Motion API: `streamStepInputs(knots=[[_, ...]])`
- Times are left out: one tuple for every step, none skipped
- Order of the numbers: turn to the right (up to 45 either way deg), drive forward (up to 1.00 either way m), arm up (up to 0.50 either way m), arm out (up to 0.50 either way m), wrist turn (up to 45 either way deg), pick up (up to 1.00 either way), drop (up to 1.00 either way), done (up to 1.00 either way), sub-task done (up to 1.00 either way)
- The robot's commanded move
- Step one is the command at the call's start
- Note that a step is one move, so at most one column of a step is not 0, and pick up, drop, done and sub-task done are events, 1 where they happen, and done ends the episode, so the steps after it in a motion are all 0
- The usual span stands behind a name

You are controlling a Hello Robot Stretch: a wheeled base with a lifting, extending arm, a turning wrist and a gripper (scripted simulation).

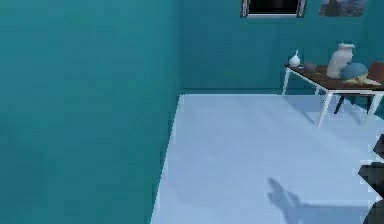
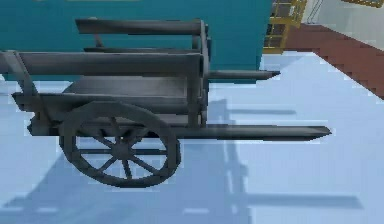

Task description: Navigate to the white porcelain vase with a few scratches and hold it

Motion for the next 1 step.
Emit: streamStepInputs(knots=[[45.0, 0.00, 0.00, 0.00, 0.0, 0.00, 0.00, 0.00, 0.00]])
